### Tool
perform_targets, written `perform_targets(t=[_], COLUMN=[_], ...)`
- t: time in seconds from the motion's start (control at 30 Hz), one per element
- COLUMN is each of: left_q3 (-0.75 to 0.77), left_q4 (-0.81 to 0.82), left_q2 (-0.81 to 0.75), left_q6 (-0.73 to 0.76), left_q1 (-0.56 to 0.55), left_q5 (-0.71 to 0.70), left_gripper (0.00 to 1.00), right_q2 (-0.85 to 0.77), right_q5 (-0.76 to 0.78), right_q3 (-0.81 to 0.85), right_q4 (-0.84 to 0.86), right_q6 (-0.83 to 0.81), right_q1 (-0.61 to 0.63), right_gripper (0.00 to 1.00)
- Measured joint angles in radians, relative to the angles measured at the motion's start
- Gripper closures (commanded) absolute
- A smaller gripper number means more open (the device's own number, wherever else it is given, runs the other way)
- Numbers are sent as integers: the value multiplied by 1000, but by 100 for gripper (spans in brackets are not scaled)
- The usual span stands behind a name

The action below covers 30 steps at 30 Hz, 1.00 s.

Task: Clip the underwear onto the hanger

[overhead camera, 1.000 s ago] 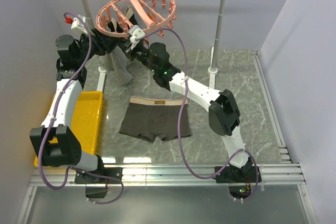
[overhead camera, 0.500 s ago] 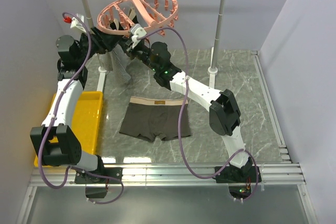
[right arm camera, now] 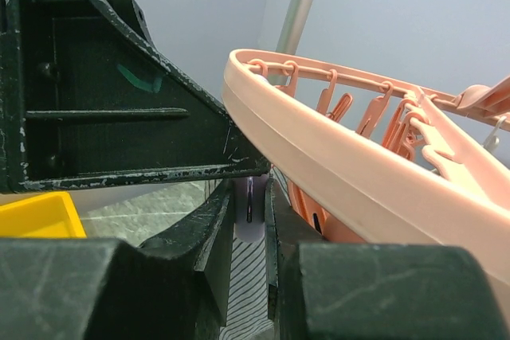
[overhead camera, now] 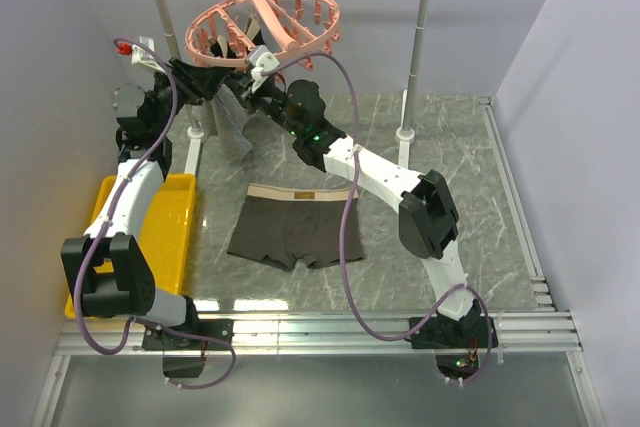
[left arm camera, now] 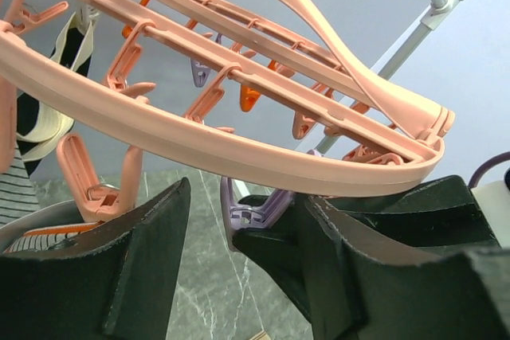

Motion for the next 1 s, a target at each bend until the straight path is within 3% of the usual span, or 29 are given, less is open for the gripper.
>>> perform_targets(t=[0.1, 0.3, 0.33, 0.4, 0.43, 0.53, 0.8, 1.0], left_q3=[-5, -4, -3, -2, 0, 1, 30, 34], left_q4=[21, 27, 24, 23, 21, 16, 5, -6], left_q2=[0, -2, -2, -2, -2, -2, -2, -2], left_q6=[-8, -16, -9, 2, 3, 1, 2, 3], left_q1=[-2, -11, -11, -11, -11, -11, -11, -11], left_q5=[-6, -8, -8, -8, -8, -8, -21, -31], left_gripper=[45, 84, 93, 98, 100, 99, 100, 100], right_q2=[-1, -4, -4, -4, -4, -11, -85, -220], right_q5=[0, 3, 4, 7, 8, 8, -49, -132], right_q3=[0, -8, -10, -13, -13, -27, -187, -430], right_q4=[2, -1, -2, 0, 0, 4, -36, -55], right_q6=[3, 3, 3, 6, 7, 7, -1, -23], right_q1=[0, -2, -2, -2, -2, -1, -7, -10], right_gripper=[100, 100, 95, 85, 74, 61, 49, 44])
